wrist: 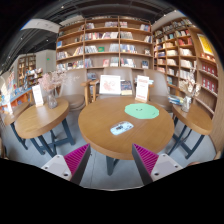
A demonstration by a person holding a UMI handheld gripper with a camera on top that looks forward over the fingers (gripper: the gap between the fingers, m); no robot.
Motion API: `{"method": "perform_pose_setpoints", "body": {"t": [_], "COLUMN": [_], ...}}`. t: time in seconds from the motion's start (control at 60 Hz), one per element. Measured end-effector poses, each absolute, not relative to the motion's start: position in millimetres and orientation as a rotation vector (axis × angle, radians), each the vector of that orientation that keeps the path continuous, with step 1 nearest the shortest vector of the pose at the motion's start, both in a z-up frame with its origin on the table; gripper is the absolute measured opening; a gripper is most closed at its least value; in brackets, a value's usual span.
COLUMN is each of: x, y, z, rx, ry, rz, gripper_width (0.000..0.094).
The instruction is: Arrange mouse
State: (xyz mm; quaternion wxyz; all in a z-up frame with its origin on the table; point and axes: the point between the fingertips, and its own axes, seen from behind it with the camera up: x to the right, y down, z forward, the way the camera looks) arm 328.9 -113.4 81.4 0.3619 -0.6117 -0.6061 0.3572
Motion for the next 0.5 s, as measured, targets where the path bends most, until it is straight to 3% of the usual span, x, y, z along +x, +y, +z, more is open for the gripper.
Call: {"method": "perform_pose_setpoints", "body": {"t": [0.5], "x": [224.2], "y": [-99.1], "z": [16.4], "rx": [-1.63], "ry": [-1.556], "rz": [0.86], "gripper_width": [0.0858]}}
